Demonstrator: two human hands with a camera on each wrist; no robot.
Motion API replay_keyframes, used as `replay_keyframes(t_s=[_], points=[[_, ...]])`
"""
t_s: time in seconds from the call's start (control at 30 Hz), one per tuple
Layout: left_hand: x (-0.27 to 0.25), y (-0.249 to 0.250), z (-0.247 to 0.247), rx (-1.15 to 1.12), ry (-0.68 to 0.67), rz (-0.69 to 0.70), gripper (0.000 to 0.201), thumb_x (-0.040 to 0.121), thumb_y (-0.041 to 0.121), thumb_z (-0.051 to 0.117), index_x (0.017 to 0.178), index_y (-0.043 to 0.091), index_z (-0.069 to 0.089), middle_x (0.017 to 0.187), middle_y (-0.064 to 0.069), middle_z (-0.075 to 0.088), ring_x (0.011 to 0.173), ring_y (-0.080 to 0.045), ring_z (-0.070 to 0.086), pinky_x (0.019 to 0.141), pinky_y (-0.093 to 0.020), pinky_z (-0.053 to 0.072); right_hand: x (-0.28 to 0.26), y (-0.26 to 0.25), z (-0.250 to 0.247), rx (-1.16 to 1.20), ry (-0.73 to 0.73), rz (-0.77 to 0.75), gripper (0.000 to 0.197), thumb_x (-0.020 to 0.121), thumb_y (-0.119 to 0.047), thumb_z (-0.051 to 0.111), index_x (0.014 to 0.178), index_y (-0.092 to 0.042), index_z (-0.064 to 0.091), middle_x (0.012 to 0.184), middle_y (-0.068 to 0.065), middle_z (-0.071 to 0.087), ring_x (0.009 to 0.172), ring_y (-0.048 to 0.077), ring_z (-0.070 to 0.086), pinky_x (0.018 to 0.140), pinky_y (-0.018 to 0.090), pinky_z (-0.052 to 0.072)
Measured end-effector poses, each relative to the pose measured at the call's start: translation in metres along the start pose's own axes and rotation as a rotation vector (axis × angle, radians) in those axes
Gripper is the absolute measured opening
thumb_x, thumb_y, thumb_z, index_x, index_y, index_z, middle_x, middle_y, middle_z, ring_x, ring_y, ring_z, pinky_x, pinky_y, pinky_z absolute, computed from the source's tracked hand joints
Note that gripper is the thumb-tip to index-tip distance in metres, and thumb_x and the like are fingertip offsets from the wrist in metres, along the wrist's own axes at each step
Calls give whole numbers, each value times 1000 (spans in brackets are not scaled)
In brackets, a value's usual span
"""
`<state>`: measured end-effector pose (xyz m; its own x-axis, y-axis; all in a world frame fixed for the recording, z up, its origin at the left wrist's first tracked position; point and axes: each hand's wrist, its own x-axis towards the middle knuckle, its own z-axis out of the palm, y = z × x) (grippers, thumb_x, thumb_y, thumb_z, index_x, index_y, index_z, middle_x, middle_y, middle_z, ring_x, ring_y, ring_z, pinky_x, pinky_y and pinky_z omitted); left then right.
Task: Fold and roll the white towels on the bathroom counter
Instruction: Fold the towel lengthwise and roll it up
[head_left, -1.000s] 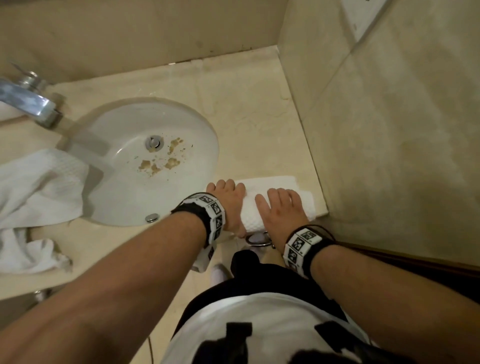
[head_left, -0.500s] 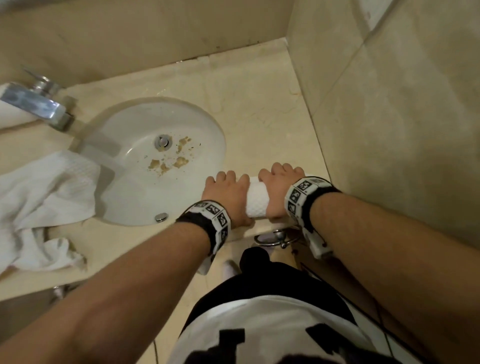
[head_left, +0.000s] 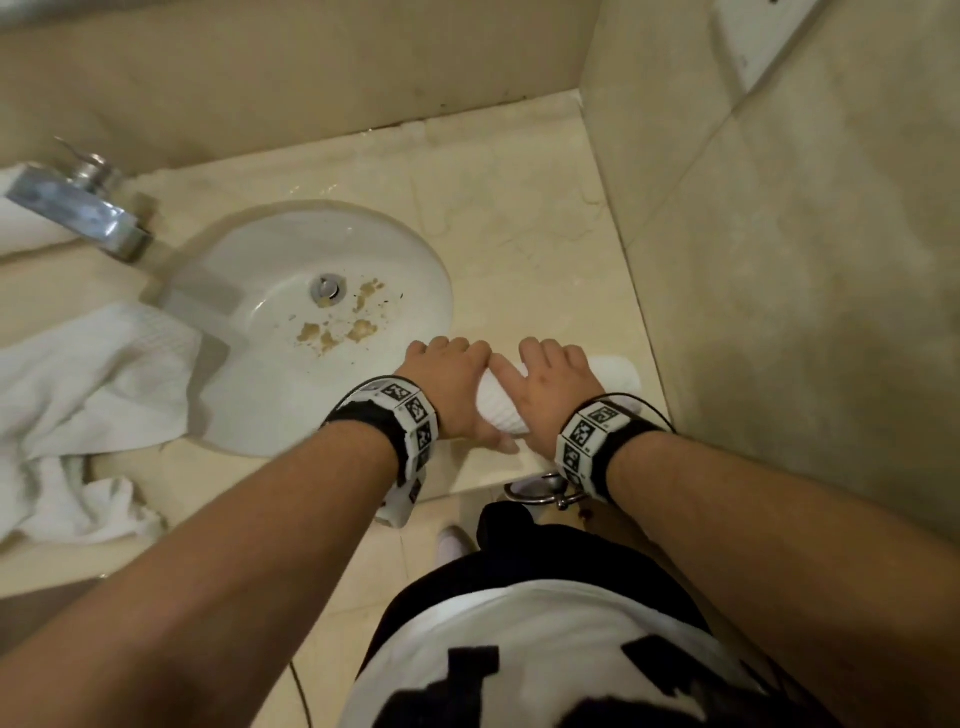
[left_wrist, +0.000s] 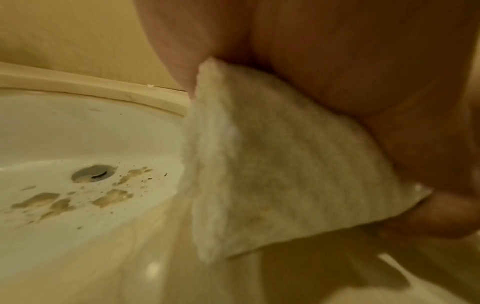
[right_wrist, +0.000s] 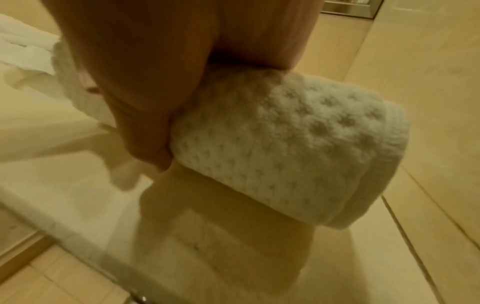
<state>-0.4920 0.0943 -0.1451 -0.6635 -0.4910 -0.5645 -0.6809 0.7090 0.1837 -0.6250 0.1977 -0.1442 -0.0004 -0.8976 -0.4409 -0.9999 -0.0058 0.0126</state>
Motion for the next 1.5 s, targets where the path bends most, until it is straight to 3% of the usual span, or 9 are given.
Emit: replay_keyframes(t_s=[0.2, 0.33, 0.6, 0.8, 0.93, 1.03, 1.13, 1.37, 1.5], points=[[-21, -35, 14, -641, 376, -351, 71, 76, 78, 49, 118, 21, 53, 114, -4, 61, 108, -27, 58, 93, -45, 49, 12, 8, -12, 12, -128, -17, 109, 58, -30, 84, 144, -27, 18, 128, 11, 40, 114, 33, 44, 92, 48, 38], [-43, -51, 22, -725, 212, -581, 65, 91, 76, 40, 114, 15, 42, 103, -9, 68, 89, -30, 65, 80, -39, 50, 21, 14, -18, 1, -160, -47, 109, 54, -38, 86, 140, -27, 22, 126, 10, 42, 112, 32, 44, 91, 47, 38], [-51, -14, 29, -1503, -63, -736, 100, 80, 86, 48, 135, 3, 41, 107, -23, 70, 75, -37, 77, 67, -48, 64, 32, 14, -23, -15, -186, -33, 105, 50, -52, 84, 135, -32, 26, 121, 8, 45, 110, 32, 46, 91, 47, 38], [-33, -7, 26, -1816, 46, -852, 105, 42, 75, 79, 123, 10, 62, 107, -15, 72, 88, -35, 73, 74, -50, 64, 26, 13, -16, -94, -92, -13, 107, 49, -58, 78, 138, -31, 26, 121, 7, 39, 110, 30, 42, 90, 45, 33], [-19, -2, 21, -1896, 110, -915, 85, 47, 60, 81, 114, 11, 66, 104, -15, 74, 86, -37, 74, 64, -46, 62, 15, 9, -13, -131, 36, 27, 112, 55, -63, 74, 147, -24, 23, 127, 10, 39, 109, 31, 41, 92, 45, 32], [-10, -5, 25, -1907, 103, -912, 86, 40, 60, 80, 110, 9, 69, 97, -16, 77, 83, -39, 76, 82, -60, 59, -4, 6, -10, -3, 220, 67, 100, 63, -72, 63, 142, -16, 38, 118, 12, 48, 101, 32, 45, 88, 45, 35], [-1, -13, 39, -1905, 77, -903, 93, 37, 62, 80, 114, 10, 69, 99, -18, 77, 84, -41, 76, 85, -61, 57, -25, -3, -7, 185, 339, 228, 79, 78, -68, 51, 135, -13, 45, 114, 11, 52, 98, 32, 48, 85, 44, 38], [-39, -21, 26, -1991, 92, -865, 94, 41, 54, 84, 121, 9, 61, 107, -21, 74, 85, -41, 74, 66, -46, 57, -47, -3, -31, 627, 145, 807, 80, 91, -71, 31, 145, -15, 14, 113, 14, 67, 94, 34, 65, 82, 40, 50], [-77, -36, 15, -2018, 179, -796, 62, 74, 47, 81, 117, 7, 62, 104, -19, 72, 77, -35, 70, 53, -36, 56, -41, -21, -40, 1258, 145, 1018, 99, 81, -77, 48, 153, -24, 7, 124, 16, 61, 98, 38, 66, 81, 44, 56]])
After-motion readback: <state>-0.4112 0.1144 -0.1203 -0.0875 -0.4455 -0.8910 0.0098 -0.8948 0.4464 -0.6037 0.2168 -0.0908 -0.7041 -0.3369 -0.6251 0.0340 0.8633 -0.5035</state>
